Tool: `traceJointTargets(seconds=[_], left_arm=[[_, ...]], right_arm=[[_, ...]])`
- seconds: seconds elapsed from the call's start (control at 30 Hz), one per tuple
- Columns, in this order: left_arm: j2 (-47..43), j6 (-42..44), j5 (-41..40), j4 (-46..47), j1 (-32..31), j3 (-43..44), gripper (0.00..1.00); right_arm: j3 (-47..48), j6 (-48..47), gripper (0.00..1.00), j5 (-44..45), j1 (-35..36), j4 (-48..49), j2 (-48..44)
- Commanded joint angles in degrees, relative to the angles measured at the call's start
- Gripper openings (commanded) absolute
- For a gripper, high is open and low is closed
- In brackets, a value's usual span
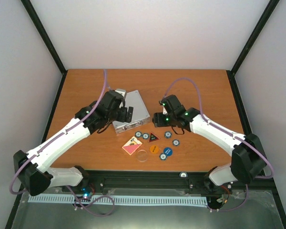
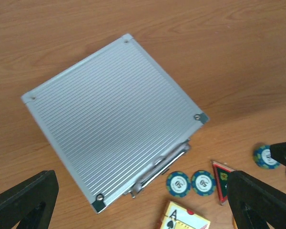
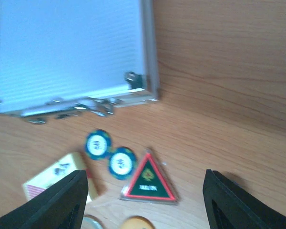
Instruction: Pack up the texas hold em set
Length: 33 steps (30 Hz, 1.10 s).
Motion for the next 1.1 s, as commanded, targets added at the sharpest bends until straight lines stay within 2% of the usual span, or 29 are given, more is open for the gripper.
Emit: traceJointTargets(seconds=[0.0,0.2,0.4,0.57,0.7,0.87,1.07], left_arm=[[-2.2,-2.9,-7.5,0.4,0.2,-2.8,1.0],[-8.2,-6.1,-14.7,1.9,0.2,-7.2,1.0],[-13.7,-6.6,-19.6,1.2,0.2,-9.0,1.0],[-13.9,-7.0,-19.0,0.1,0.2,-9.3,1.0],[-14.1,-7.1,-18.4,0.2,0.2,-9.9,1.0],[-14.6,-6.6,-18.0,-0.1,0.2,-9.7,1.0],[-16.0,-6.4,-17.9,-0.2,0.2,-9.8,1.0]], right_arm=[[-0.1,3.5,0.68,-10.3,-0.1,9.2,1.9],[0.8,11.0,0.66,-17.2,0.6,16.4,7.0],[1.2,19.3,0.65,-18.2,3.4,21.7,8.9],[1.3,25.6,0.65,-17.5,5.0,24.1,9.7],[2.0,29.6,0.54,-18.4,6.2,25.8,12.4],[3.0,33.6,0.54,-16.6,8.0,25.8,14.6],[2.5,36.4,0.55,-9.9,9.3,25.2,13.2]])
